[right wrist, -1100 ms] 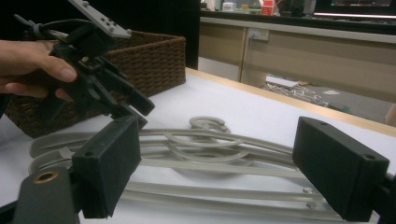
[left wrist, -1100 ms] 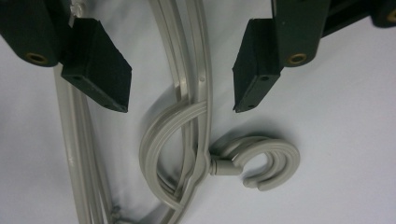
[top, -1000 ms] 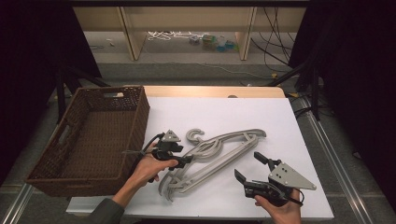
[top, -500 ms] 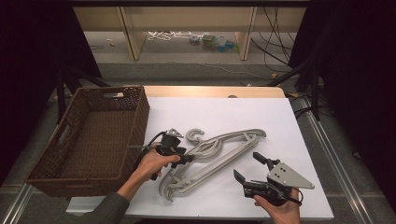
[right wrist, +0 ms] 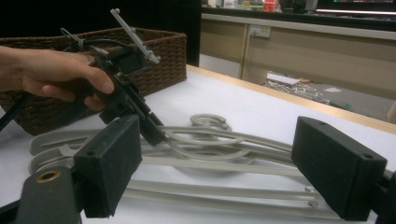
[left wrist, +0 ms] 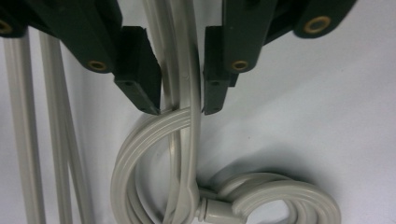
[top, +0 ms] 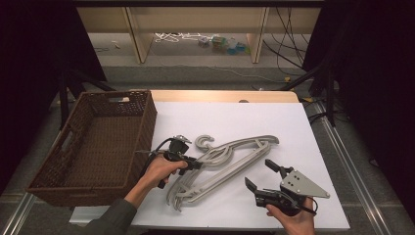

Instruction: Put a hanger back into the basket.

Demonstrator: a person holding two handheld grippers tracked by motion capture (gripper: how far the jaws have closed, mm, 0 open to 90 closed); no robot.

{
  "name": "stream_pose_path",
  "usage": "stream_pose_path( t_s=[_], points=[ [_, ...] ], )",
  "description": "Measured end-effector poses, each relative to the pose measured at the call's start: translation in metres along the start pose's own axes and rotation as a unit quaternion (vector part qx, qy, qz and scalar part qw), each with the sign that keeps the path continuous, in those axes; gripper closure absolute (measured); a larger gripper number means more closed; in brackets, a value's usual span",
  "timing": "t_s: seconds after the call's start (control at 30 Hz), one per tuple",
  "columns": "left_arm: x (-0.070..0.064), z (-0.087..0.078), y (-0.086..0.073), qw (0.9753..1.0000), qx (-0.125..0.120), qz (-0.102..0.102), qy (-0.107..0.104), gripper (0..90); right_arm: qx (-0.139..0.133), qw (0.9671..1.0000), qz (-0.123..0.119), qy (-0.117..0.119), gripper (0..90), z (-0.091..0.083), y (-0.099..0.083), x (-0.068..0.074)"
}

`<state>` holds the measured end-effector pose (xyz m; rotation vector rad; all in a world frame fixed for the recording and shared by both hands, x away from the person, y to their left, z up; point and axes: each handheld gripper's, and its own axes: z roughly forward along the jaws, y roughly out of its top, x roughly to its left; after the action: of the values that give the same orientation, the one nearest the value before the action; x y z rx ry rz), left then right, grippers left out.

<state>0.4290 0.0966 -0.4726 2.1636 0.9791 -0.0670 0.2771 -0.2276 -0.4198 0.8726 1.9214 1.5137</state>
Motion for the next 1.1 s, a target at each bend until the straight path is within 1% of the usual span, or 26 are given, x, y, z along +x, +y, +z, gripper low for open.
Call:
stream_pose_path(
  t_s=[0.1,0.13,0.17,0.23,0.27,0.33,0.37,0.4,0.43,0.47,0.6,0.63,0.67,0.7,0.8,0.83,0.87,0.93,0.97,1.0,1.03,1.1],
  points=[
    [0.0,0.0,0.0,1.0,-0.002,-0.006,-0.003,70.5,-0.001,1.0,0.001,-0.001,17.1,0.0,0.0,0.0],
    [0.0,0.0,0.0,0.9999,-0.001,-0.005,-0.009,73.0,-0.002,1.0,0.001,-0.001,17.1,0.0,0.0,0.0],
    [-0.001,-0.001,0.0,1.0,0.0,-0.001,-0.004,74.9,0.0,1.0,0.005,-0.002,17.1,0.0,0.0,0.0],
    [-0.002,0.0,0.0,1.0,-0.003,0.004,-0.006,76.8,0.0,1.0,0.001,-0.001,17.2,0.0,0.0,0.0],
    [-0.003,-0.002,0.0,1.0,0.0,0.005,0.001,76.8,0.0,1.0,0.001,-0.001,17.2,0.0,0.0,0.0],
    [-0.002,-0.002,0.0,0.9999,-0.005,0.007,-0.006,78.3,-0.002,1.0,0.0,-0.002,17.2,0.0,0.0,0.0],
    [-0.003,-0.003,0.0,0.9999,-0.007,0.007,-0.007,78.9,0.0,1.0,0.004,0.0,17.2,0.0,0.0,0.0],
    [-0.003,-0.004,0.0,0.9999,-0.01,0.008,-0.001,79.1,0.001,1.0,0.003,0.001,17.2,0.0,0.0,0.0],
    [-0.004,-0.005,0.0,0.9999,-0.011,0.008,0.001,79.7,0.0,1.0,0.0,0.0,17.2,0.0,0.0,0.0],
    [-0.003,-0.006,0.001,0.9998,-0.014,0.01,0.001,80.0,0.0,1.0,0.001,0.0,17.2,0.0,0.0,0.0],
    [-0.005,-0.008,0.001,0.9995,-0.029,0.009,0.01,81.0,0.002,1.0,0.004,-0.001,17.2,0.0,0.0,0.0],
    [-0.005,-0.009,0.001,0.9994,-0.031,0.01,0.01,81.2,-0.001,1.0,0.002,0.002,17.2,0.0,0.0,-0.001],
    [-0.004,-0.01,0.001,0.9995,-0.027,0.014,0.01,81.2,-0.001,1.0,0.002,0.002,17.2,0.0,0.0,-0.001],
    [-0.005,-0.011,0.001,0.9995,-0.028,0.012,0.01,81.3,0.001,1.0,0.005,-0.002,17.2,-0.001,0.0,-0.001],
    [-0.007,-0.011,0.001,0.9992,-0.036,0.014,0.011,81.4,0.001,1.0,0.004,0.001,17.2,0.0,0.0,-0.001],
    [-0.008,-0.012,0.001,0.9991,-0.039,0.015,0.012,81.5,0.001,1.0,0.0,-0.003,17.3,-0.001,0.0,-0.001],
    [-0.01,-0.012,0.001,0.9989,-0.042,0.017,0.015,81.5,0.001,1.0,0.0,-0.001,17.2,0.0,0.0,-0.001],
    [-0.012,-0.014,0.001,0.9986,-0.043,0.021,0.02,81.6,0.0,1.0,0.005,0.0,17.3,-0.001,0.0,0.0],
    [-0.014,-0.015,0.002,0.9985,-0.045,0.023,0.023,81.6,-0.001,1.0,-0.002,0.001,17.3,0.0,0.0,-0.001],
    [-0.015,-0.016,0.002,0.9983,-0.047,0.022,0.025,81.6,-0.001,1.0,-0.002,0.001,17.3,0.0,0.0,-0.001],
    [-0.017,-0.019,0.003,0.9979,-0.047,0.032,0.03,81.6,0.001,1.0,-0.001,0.003,17.3,0.0,0.0,-0.001],
    [-0.021,-0.022,0.004,0.9973,-0.058,0.032,0.031,81.7,-0.002,1.0,-0.001,0.003,17.3,0.0,0.0,0.0]
  ],
)
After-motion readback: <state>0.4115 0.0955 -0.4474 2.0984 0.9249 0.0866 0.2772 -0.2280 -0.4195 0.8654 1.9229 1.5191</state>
